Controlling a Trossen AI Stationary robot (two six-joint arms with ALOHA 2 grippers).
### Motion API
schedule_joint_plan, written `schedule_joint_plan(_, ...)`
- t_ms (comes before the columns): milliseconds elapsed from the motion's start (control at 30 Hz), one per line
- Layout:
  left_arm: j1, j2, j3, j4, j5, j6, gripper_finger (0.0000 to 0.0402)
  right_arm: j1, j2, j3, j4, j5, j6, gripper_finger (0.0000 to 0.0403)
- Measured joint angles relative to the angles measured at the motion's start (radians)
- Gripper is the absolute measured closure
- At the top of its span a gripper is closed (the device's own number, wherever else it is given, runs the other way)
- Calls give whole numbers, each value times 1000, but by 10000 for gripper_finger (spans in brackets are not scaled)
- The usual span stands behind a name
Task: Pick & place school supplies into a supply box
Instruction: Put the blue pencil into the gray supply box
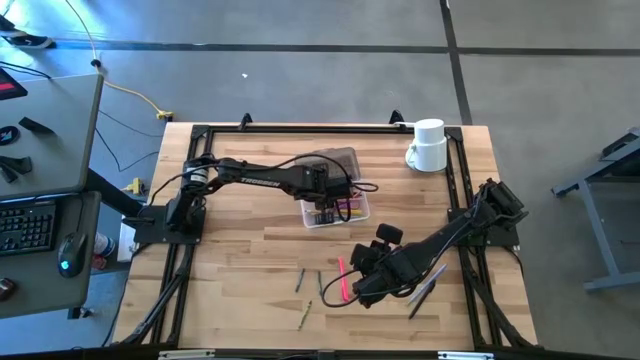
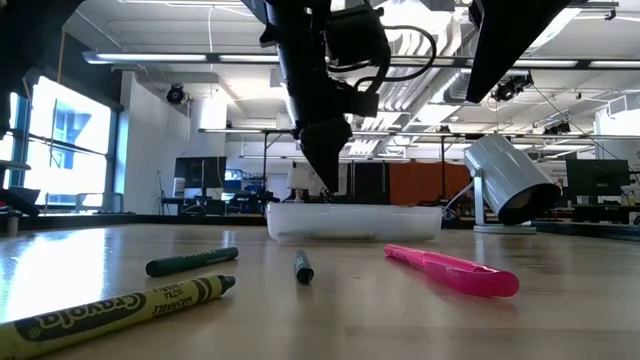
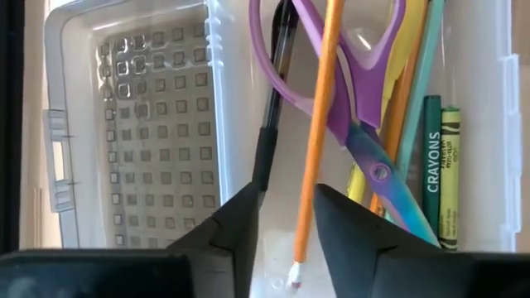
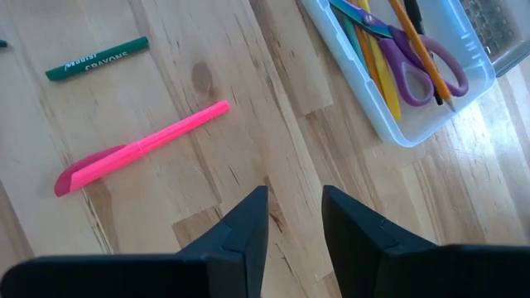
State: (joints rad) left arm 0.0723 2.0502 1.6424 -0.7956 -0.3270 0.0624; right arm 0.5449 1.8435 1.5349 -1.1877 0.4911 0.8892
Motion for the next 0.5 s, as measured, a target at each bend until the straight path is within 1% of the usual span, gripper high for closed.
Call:
schedule_joint_plan(167, 0, 0, 1, -18, -5, 25, 224, 0, 0, 0, 0, 0, 0, 304)
schedule_joint_plan(267, 0, 1, 23, -99, -6, 35, 225, 0, 0, 0, 0, 0, 0, 304)
schedule_joint_plan(367, 0, 1, 35, -198, -10, 2, 233, 0, 0, 0, 0, 0, 0, 304)
schedule_joint_plan(500, 0, 2, 53, -361, -72, -79, 243, 0, 0, 0, 4, 19, -2, 304)
